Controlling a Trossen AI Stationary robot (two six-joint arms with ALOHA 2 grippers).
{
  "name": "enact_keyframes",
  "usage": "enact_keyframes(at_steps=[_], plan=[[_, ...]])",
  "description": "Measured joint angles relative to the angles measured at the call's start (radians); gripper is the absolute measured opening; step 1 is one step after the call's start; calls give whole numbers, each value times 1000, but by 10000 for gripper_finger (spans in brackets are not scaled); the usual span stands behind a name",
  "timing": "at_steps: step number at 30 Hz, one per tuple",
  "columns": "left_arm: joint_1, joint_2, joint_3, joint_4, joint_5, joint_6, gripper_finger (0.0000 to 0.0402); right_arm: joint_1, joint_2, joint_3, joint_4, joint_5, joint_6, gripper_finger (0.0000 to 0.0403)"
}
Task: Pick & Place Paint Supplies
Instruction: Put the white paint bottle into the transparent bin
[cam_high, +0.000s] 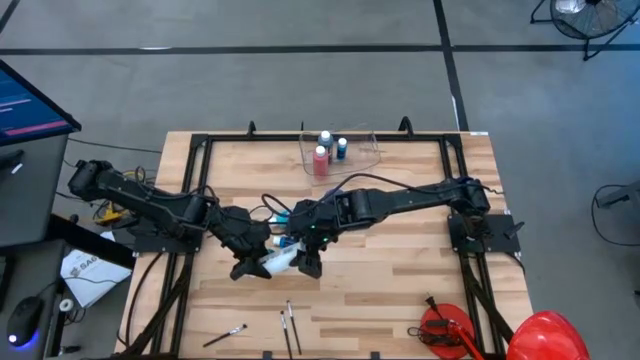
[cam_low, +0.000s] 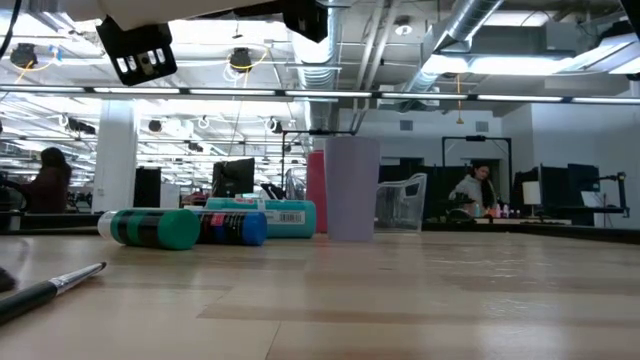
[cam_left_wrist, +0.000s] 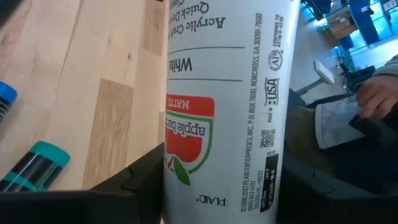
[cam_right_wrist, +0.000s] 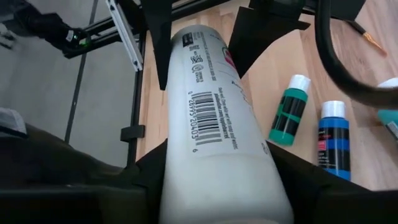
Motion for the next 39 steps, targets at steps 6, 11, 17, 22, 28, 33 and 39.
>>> enact_keyframes(at_steps=[6, 11, 17, 22, 28, 33, 39], plan=[[3, -45, 0, -3, -43, -31, 256, -3, 0, 0, -5, 10, 38, 206], [25, -129, 1, 12, -86, -40, 269, -3, 1, -2, -31, 13, 55, 192], [62, -282, 3, 10, -243, -28, 268, -27, -14, -4, -28, 21, 70, 194], [64, -400, 2, 11, -464, -4, 268, -62, -65, -4, -31, 27, 62, 206], [64, -490, 2, 17, -596, 46, 268, -118, -174, -2, -31, 93, 16, 192], [64, -511, 2, 84, -614, 99, 269, -171, -287, -1, -36, 165, -11, 192], [64, -474, 2, 197, -691, 163, 269, -234, -410, 0, -35, 245, -40, 198]])
